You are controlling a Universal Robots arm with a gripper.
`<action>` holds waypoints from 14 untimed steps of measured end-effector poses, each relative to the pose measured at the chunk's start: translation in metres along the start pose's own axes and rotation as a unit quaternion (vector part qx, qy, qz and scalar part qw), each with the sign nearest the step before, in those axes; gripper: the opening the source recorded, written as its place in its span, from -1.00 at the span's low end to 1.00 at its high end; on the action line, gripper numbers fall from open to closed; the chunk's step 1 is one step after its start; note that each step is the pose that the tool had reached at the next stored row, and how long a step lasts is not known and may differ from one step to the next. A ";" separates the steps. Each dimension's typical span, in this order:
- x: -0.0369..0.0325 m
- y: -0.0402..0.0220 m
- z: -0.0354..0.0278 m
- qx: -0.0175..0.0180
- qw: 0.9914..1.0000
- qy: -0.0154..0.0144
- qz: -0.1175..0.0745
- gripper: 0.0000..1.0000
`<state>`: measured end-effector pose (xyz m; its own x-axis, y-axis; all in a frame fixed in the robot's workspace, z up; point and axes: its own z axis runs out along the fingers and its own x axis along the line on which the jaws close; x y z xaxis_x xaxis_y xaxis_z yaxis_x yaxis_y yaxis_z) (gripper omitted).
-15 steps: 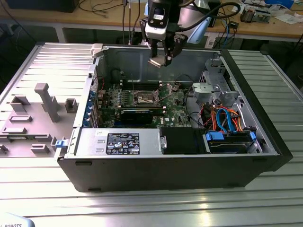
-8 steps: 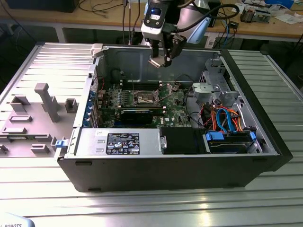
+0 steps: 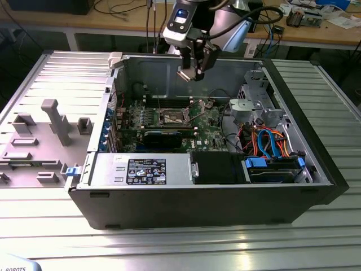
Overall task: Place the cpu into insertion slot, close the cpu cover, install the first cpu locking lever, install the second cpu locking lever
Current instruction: 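Place the cpu into insertion slot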
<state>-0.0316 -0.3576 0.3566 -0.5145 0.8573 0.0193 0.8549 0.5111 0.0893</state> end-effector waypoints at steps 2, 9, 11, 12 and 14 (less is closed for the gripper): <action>0.0000 0.0000 0.0002 0.000 1.000 -0.001 0.010 0.08; 0.0000 -0.0003 0.0027 0.000 0.999 -0.004 0.048 0.08; 0.0000 -0.0005 0.0045 0.000 0.998 -0.005 0.062 0.08; 0.0000 -0.0006 0.0058 0.000 0.997 -0.006 0.073 0.08; 0.0000 -0.0007 0.0071 0.000 0.996 -0.007 0.086 0.08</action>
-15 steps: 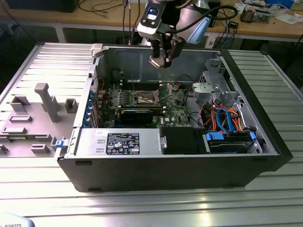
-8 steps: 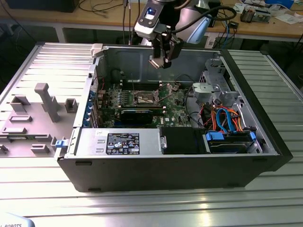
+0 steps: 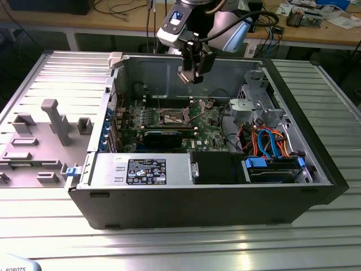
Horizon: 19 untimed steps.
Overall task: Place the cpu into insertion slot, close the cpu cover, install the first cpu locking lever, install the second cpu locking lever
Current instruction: 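Place the cpu into insertion slot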
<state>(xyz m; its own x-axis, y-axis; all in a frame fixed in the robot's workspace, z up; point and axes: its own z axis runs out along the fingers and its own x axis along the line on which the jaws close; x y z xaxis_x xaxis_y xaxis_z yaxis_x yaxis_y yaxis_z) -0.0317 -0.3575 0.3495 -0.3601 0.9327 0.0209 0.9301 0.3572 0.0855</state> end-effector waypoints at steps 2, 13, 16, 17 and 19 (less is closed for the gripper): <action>-0.0001 -0.0002 0.0027 0.000 1.000 -0.002 0.027 0.08; 0.0009 -0.0036 0.0084 0.000 0.995 -0.008 0.099 0.08; 0.0009 -0.0040 0.0109 0.001 0.995 -0.008 0.100 0.08; 0.0009 -0.0041 0.0119 0.002 0.995 -0.008 0.100 0.08; 0.0009 -0.0044 0.0147 0.003 0.995 -0.008 0.101 0.08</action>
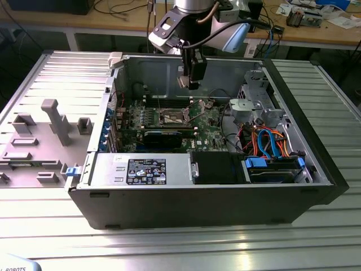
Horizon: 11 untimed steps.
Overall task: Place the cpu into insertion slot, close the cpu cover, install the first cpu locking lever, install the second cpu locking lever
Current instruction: 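Place the cpu into insertion slot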
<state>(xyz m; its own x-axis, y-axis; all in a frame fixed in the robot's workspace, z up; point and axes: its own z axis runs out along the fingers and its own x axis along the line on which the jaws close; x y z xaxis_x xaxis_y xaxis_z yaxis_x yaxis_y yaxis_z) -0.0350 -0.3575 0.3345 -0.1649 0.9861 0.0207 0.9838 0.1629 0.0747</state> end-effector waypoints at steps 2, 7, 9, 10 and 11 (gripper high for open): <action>0.0000 0.0000 0.0005 0.001 1.000 0.000 0.000 0.08; -0.0001 -0.0001 0.0009 0.001 1.000 0.000 0.000 0.08; -0.0001 -0.0001 0.0009 0.001 1.000 0.000 0.000 0.08; -0.0001 -0.0001 0.0011 0.001 1.000 0.000 0.000 0.08; -0.0001 -0.0001 0.0014 0.001 1.000 0.000 0.000 0.08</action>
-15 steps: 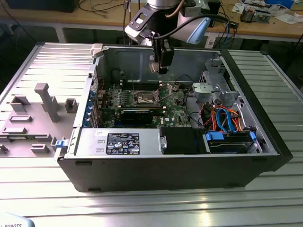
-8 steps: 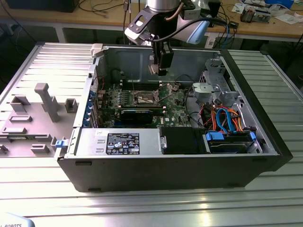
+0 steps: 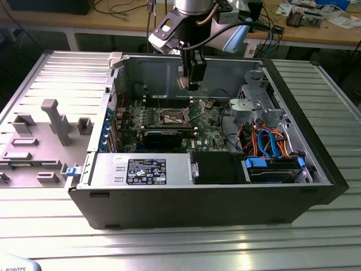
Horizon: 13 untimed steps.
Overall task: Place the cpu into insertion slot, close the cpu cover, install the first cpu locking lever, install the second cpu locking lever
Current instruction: 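Place the cpu into insertion slot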
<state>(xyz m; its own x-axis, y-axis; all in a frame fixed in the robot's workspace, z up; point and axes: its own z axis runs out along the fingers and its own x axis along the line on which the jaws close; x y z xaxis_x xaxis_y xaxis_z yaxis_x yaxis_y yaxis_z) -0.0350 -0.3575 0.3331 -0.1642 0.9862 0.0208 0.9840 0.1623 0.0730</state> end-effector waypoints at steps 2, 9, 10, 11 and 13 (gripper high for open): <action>0.0000 0.0000 0.0000 0.000 1.000 0.000 0.000 0.08; 0.0000 0.0000 0.0002 0.000 1.000 0.000 0.000 0.08; 0.0000 0.0000 0.0002 0.000 1.000 0.000 0.000 0.08; 0.0000 0.0000 0.0002 0.000 1.000 0.000 0.000 0.08; 0.0000 0.0000 0.0002 0.000 1.000 0.000 0.000 0.08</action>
<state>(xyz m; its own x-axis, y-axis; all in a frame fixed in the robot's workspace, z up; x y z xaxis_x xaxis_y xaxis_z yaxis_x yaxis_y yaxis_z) -0.0350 -0.3575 0.3329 -0.1641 0.9862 0.0207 0.9841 0.1622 0.0730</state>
